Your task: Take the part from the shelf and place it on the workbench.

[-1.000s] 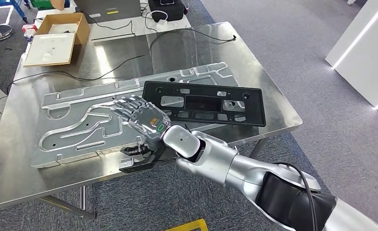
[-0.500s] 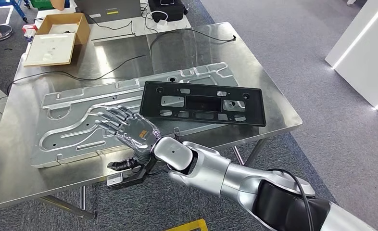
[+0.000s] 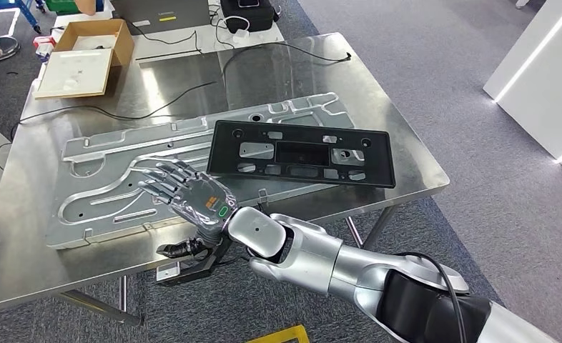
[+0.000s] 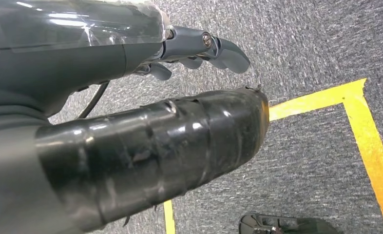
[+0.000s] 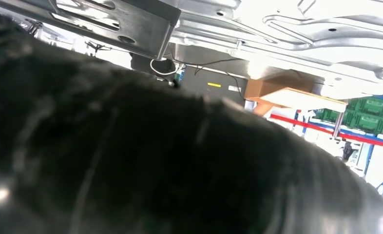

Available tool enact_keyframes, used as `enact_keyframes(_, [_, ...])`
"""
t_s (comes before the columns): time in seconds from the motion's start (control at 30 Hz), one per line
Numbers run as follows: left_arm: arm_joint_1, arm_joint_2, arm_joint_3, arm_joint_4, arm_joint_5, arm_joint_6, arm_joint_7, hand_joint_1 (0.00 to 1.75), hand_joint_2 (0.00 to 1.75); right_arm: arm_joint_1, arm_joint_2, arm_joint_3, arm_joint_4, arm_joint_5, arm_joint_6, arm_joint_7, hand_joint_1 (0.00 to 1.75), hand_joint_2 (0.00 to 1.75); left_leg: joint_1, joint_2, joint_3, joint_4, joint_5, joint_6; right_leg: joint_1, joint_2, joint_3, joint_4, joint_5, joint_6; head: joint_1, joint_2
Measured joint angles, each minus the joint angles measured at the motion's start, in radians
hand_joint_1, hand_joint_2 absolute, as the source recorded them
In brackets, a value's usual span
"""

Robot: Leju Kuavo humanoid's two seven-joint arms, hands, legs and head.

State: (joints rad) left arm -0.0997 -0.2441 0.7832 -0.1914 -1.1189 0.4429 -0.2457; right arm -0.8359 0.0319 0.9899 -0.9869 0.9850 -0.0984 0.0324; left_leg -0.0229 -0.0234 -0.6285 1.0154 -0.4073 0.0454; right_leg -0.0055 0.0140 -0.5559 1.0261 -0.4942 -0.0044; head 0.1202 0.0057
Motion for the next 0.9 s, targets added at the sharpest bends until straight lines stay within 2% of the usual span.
enact_keyframes(0.13, [0.0, 0.0, 0.0, 0.0, 0.0, 0.0, 0.0, 0.0, 0.0, 0.0, -0.002, 0.0, -0.004, 0.0, 0.0, 0.0, 0.0, 0.0, -0.001, 0.0, 0.0, 0.001, -0.001, 0.001, -0.001, 0.0, 0.0, -0.001, 0.0, 0.001, 0.0, 0.0])
enact_keyframes(0.27, [0.0, 0.0, 0.0, 0.0, 0.001, 0.0, 0.0, 0.0, 0.0, 0.0, -0.005, 0.001, -0.011, 0.0, 0.0, 0.0, 0.0, 0.0, -0.002, 0.0, 0.001, 0.002, -0.002, 0.01, -0.005, 0.002, 0.003, -0.007, 0.002, 0.011, 0.0, 0.0])
enact_keyframes(0.33, [0.0, -0.001, 0.0, 0.0, 0.002, 0.0, 0.0, 0.0, 0.0, 0.0, -0.007, 0.002, -0.016, 0.0, 0.001, 0.001, 0.0, 0.0, 0.005, 0.004, 0.008, -0.011, 0.007, 0.015, -0.004, 0.0, -0.001, 0.011, -0.014, 0.016, 0.0, 0.0])
enact_keyframes(0.4, [0.0, -0.001, 0.001, 0.0, 0.002, 0.0, 0.0, 0.0, 0.0, 0.001, -0.011, 0.004, -0.018, 0.0, 0.002, 0.003, 0.0, 0.0, 0.009, 0.009, 0.011, -0.02, 0.013, 0.019, -0.005, -0.002, -0.038, 0.1, -0.072, 0.019, 0.0, 0.0])
enact_keyframes(0.47, [0.001, -0.001, 0.001, 0.0, 0.003, 0.0, 0.002, 0.0, 0.0, 0.006, -0.017, 0.006, -0.018, 0.0, 0.003, 0.005, 0.0, 0.0, 0.009, 0.011, 0.008, -0.018, 0.014, 0.02, -0.007, -0.003, -0.099, 0.23, -0.132, 0.022, 0.0, 0.0])
enact_keyframes(0.5, [0.001, -0.001, 0.001, 0.0, 0.003, 0.0, 0.002, 0.0, 0.0, 0.01, -0.02, 0.007, -0.018, 0.0, 0.004, 0.005, 0.0, 0.0, 0.009, 0.012, 0.005, -0.015, 0.014, 0.02, -0.008, -0.004, -0.118, 0.269, -0.139, 0.023, 0.0, 0.0])
enact_keyframes(0.53, [0.001, -0.001, 0.001, 0.0, 0.003, 0.0, 0.003, 0.0, 0.0, 0.012, -0.023, 0.008, -0.018, 0.0, 0.004, 0.006, 0.0, 0.0, 0.009, 0.012, 0.002, -0.011, 0.014, 0.02, -0.008, -0.005, -0.12, 0.272, -0.128, 0.023, 0.0, 0.0])
enact_keyframes(0.57, [0.001, -0.001, 0.001, 0.0, 0.003, 0.0, 0.003, 0.0, 0.0, 0.014, -0.025, 0.01, -0.018, 0.0, 0.004, 0.006, 0.0, 0.0, 0.009, 0.013, -0.001, -0.006, 0.013, 0.019, -0.008, -0.006, -0.102, 0.234, -0.098, 0.022, 0.0, 0.0])
enact_keyframes(0.63, [0.001, -0.002, 0.001, 0.0, 0.003, 0.0, 0.003, 0.0, 0.0, 0.013, -0.027, 0.012, -0.019, 0.0, 0.004, 0.007, 0.0, 0.0, 0.008, 0.012, -0.008, 0.006, 0.012, 0.014, -0.007, -0.008, -0.038, 0.104, -0.035, 0.016, 0.0, 0.0])
enact_keyframes(0.67, [0.001, -0.002, 0.001, 0.0, 0.003, 0.0, 0.003, 0.0, 0.0, 0.013, -0.028, 0.013, -0.02, 0.0, 0.004, 0.007, 0.0, 0.0, 0.007, 0.012, -0.012, 0.011, 0.013, 0.008, -0.005, -0.008, -0.016, 0.054, -0.015, 0.011, 0.0, 0.0])
enact_keyframes(0.7, [0.001, -0.002, 0.001, 0.0, 0.003, 0.0, 0.003, 0.0, 0.0, 0.012, -0.029, 0.014, -0.021, 0.0, 0.004, 0.008, 0.0, 0.0, 0.007, 0.011, -0.016, 0.014, 0.015, 0.002, -0.003, -0.007, -0.007, 0.029, -0.006, 0.006, 0.0, 0.0])
enact_keyframes(0.8, [0.002, -0.001, 0.002, 0.0, 0.003, 0.0, 0.003, 0.0, 0.0, 0.012, -0.03, 0.016, -0.021, 0.0, 0.004, 0.008, 0.0, 0.0, 0.01, 0.009, -0.022, 0.014, 0.025, -0.021, 0.001, -0.009, -0.015, 0.019, 0.011, -0.014, 0.0, 0.0])
enact_keyframes(0.83, [0.002, -0.001, 0.002, 0.0, 0.003, 0.0, 0.003, 0.0, 0.0, 0.011, -0.03, 0.017, -0.021, 0.0, 0.004, 0.009, 0.0, 0.0, 0.012, 0.009, -0.028, 0.022, 0.013, -0.028, -0.001, -0.01, -0.019, 0.015, 0.02, -0.021, 0.0, 0.0])
enact_keyframes(0.87, [0.002, -0.001, 0.002, 0.0, 0.003, 0.0, 0.003, 0.0, 0.0, 0.01, -0.03, 0.017, -0.021, 0.0, 0.004, 0.009, 0.0, 0.0, 0.013, 0.009, -0.037, 0.046, -0.012, -0.035, -0.004, -0.012, -0.025, 0.01, 0.03, -0.027, 0.0, 0.0])
enact_keyframes(0.9, [0.002, 0.0, 0.003, 0.0, 0.003, 0.0, 0.003, 0.0, 0.0, 0.01, -0.031, 0.017, -0.021, 0.0, 0.005, 0.01, 0.0, 0.0, 0.017, 0.01, -0.053, 0.09, -0.052, -0.041, -0.007, -0.014, -0.034, 0.007, 0.04, -0.032, 0.0, 0.0])
